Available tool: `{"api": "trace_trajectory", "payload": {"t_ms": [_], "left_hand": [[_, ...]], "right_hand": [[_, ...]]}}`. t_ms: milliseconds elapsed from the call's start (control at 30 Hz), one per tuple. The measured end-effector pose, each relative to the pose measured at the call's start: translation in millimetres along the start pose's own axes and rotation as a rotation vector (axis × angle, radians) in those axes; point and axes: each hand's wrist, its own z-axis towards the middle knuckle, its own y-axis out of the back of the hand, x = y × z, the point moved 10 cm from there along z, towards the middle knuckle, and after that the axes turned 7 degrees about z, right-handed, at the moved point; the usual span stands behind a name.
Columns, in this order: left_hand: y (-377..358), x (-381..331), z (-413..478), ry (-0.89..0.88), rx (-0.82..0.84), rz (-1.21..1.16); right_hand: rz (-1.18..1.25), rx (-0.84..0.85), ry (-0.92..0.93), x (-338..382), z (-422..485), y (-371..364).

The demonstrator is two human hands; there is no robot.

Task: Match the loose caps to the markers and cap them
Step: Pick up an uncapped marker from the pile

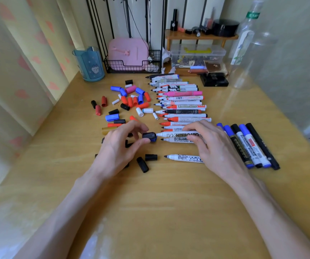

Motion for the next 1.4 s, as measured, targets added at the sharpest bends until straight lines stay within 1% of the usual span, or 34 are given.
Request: {"api": "trace_trajectory", "payload": {"t_ms": [200,367,500,667,733,867,967,1067,1133,1200,1333,1400], "left_hand": [[-6,-12,0,-0.08,0.044,0.014],[-13,-10,-4,-0.028,0.074,-0.079],[-12,-12,-7,-0.029,0.052,-0.119],[-5,-18,-5,-0.036,0.0,-0.164],[-4,-21,-4,-0.042,-0.005,-0.173],[-13,-20,-2,-0.048,0.056,-0.144],[-9,-11,2,-0.047,0.042,-0.089],[2,14,2,0.03,-0.005,-0.024],[3,24,1,0.041,-0.005,0.066],[-3,26,0,0.006,0.025,0.135],[-14,26,-1,-0.032,0.091,0.181],[-9,26,0,-0.016,0.081,0.166]], "right_hand": [[0.011,0.022,0.021,6,-1,-3],[0.07,0.057,0.044,13,-2,-9],[0.121,0.077,0.05,14,-3,-15],[0.15,0.027,0.05,17,-3,-12],[0.203,0.054,0.05,22,-5,-16],[0.253,0.109,-0.012,18,-3,-25],[0.185,0.035,-0.007,16,1,-18],[0.102,-0.023,-0.048,3,1,-10],[0.056,-0.037,-0.076,-7,0,-5],[0.027,-0.04,-0.087,-12,-1,-3],[-0.001,-0.036,-0.083,-11,-2,-5],[-0.01,-0.037,-0.085,-11,-2,-5]]}}
